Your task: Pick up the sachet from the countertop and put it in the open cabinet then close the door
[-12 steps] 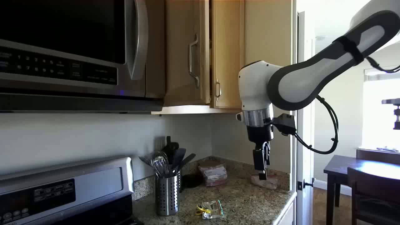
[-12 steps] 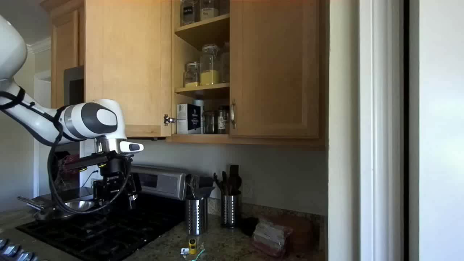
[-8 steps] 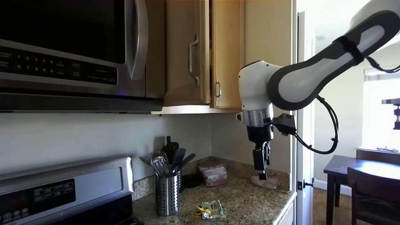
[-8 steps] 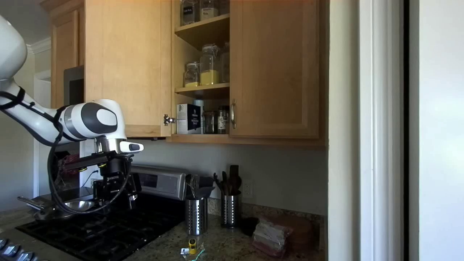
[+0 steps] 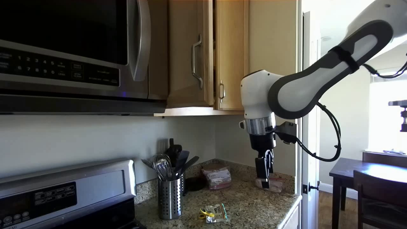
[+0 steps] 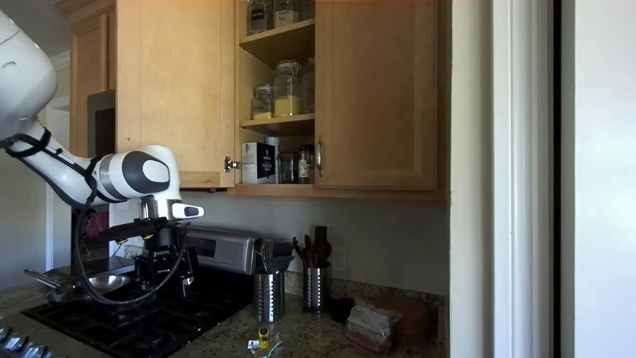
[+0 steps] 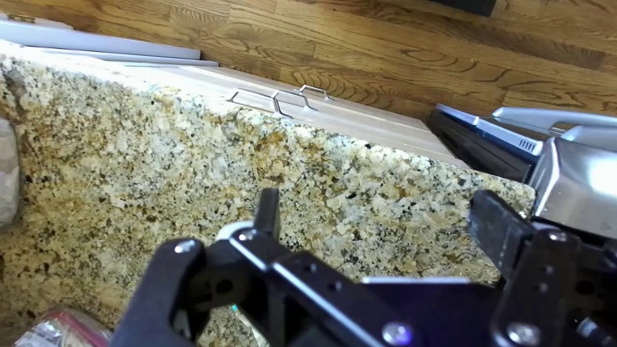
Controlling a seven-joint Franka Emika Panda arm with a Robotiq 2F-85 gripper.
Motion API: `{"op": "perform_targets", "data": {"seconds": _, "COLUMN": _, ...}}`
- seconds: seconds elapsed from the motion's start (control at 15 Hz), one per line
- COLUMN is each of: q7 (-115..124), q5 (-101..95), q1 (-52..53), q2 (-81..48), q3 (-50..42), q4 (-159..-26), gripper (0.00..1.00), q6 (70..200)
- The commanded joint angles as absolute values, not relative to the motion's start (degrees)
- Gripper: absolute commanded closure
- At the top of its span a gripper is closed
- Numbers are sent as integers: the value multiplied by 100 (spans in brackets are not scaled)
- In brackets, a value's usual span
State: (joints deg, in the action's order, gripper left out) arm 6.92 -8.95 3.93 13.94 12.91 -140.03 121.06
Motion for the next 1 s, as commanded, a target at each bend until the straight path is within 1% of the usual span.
{"op": "perform_targets", "data": {"seconds": 0.0, "q7": 586, "q5": -974, "q1": 379, "q2": 550, "q3": 992, "q4": -13740, "gripper": 0, "q6": 12691}}
{"op": "perform_targets", "data": {"seconds": 0.2, "q7": 390, "q5": -1046, "q1": 361, "q2": -279, "q3": 799, "q4": -13337, "gripper": 0, "q6": 13292}}
{"op": "perform_targets", "data": {"seconds": 0.53, "q7": 251, "q5": -1371, "q1": 445, "q2": -1308, "q3": 550, "q4": -12587, "gripper": 0, "q6": 13903}}
{"op": "perform_targets", "data": {"seconds": 0.73, "q7": 320, "q5": -1472, "q1": 514, "q2": -1613, "q3": 445, "q4": -12246, "gripper": 0, "q6": 13870}}
{"op": "perform_targets", "data": {"seconds": 0.8, "q7": 265, "q5": -1271, "q1": 490, "q2": -1484, "q3": 494, "q4": -12439, "gripper": 0, "q6": 13882}}
{"op": "perform_targets", "data": {"seconds": 0.93, "q7": 264, "q5": -1282, "q1": 506, "q2": -1627, "q3": 462, "q4": -12277, "gripper": 0, "q6": 13882}}
